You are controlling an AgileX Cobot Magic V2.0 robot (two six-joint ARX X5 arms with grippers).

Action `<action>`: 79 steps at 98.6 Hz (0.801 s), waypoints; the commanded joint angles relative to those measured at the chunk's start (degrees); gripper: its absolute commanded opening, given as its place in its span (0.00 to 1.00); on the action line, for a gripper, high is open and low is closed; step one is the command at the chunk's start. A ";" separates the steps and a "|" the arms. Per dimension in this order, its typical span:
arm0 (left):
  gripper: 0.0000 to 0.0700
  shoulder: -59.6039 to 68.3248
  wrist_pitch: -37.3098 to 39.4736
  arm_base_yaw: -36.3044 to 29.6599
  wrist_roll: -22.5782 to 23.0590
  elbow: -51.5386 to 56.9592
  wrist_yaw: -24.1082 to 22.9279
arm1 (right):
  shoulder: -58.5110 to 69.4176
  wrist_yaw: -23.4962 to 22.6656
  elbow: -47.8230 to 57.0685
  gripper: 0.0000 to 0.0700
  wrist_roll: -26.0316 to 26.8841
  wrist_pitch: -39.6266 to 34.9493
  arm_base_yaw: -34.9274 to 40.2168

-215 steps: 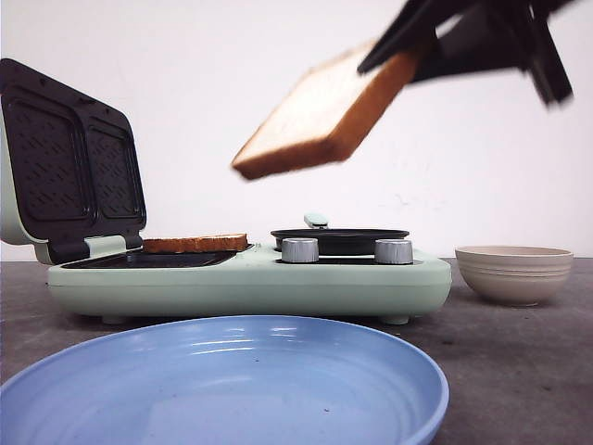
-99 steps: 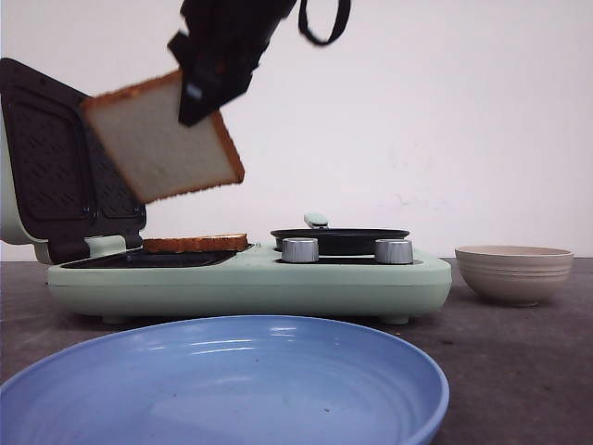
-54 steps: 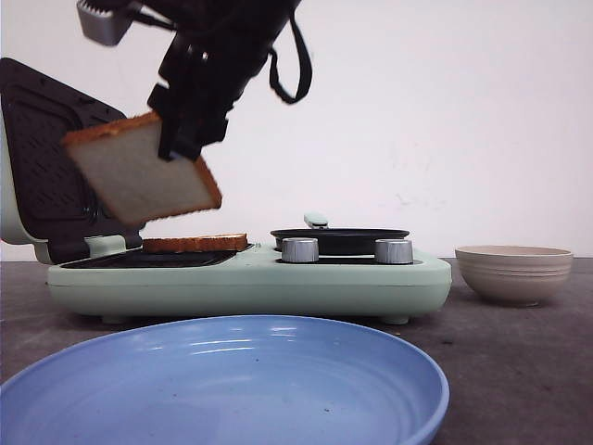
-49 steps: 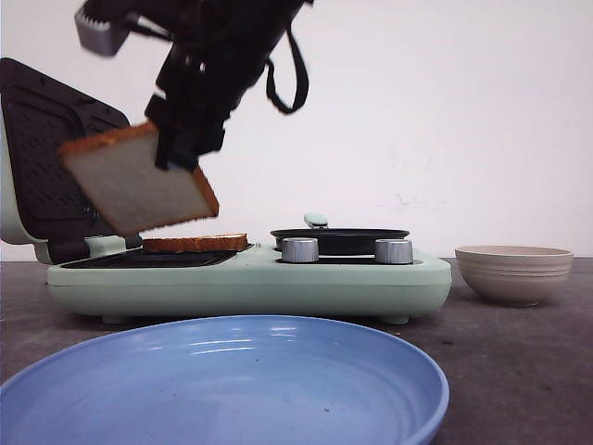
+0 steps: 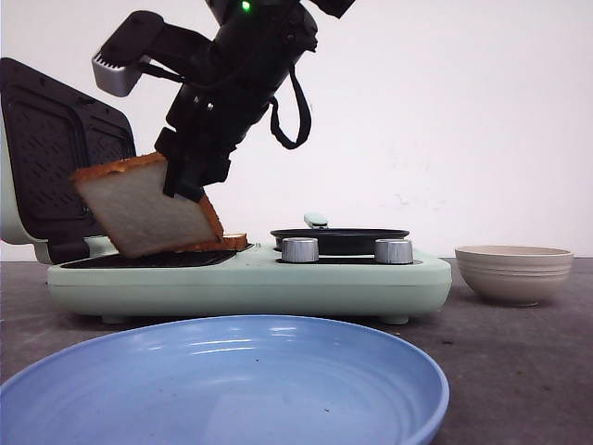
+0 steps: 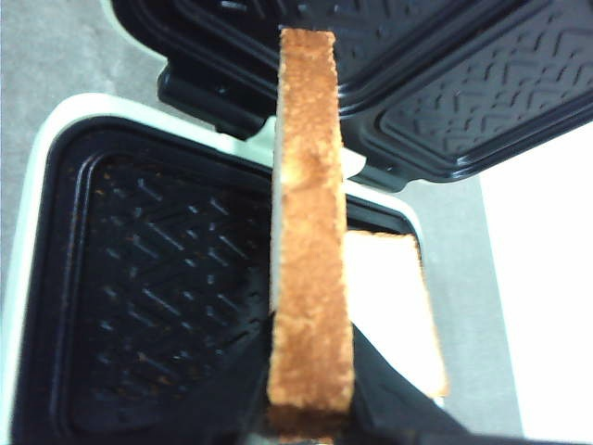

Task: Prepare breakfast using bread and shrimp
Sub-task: 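Lower the bread onto the empty press plate and open the right gripper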

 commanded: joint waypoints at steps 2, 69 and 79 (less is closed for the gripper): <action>0.62 0.17 0.55 -0.24 -0.11 0.28 -0.35 | 1.44 -0.22 1.33 0.01 1.27 0.81 0.63; 0.62 0.17 0.24 -0.24 -0.11 0.28 -0.33 | 1.46 -2.12 1.33 0.50 4.22 -2.27 0.17; 0.62 0.17 0.24 -0.24 -0.13 0.28 -0.33 | 1.46 -2.16 1.33 0.66 4.28 -2.62 0.20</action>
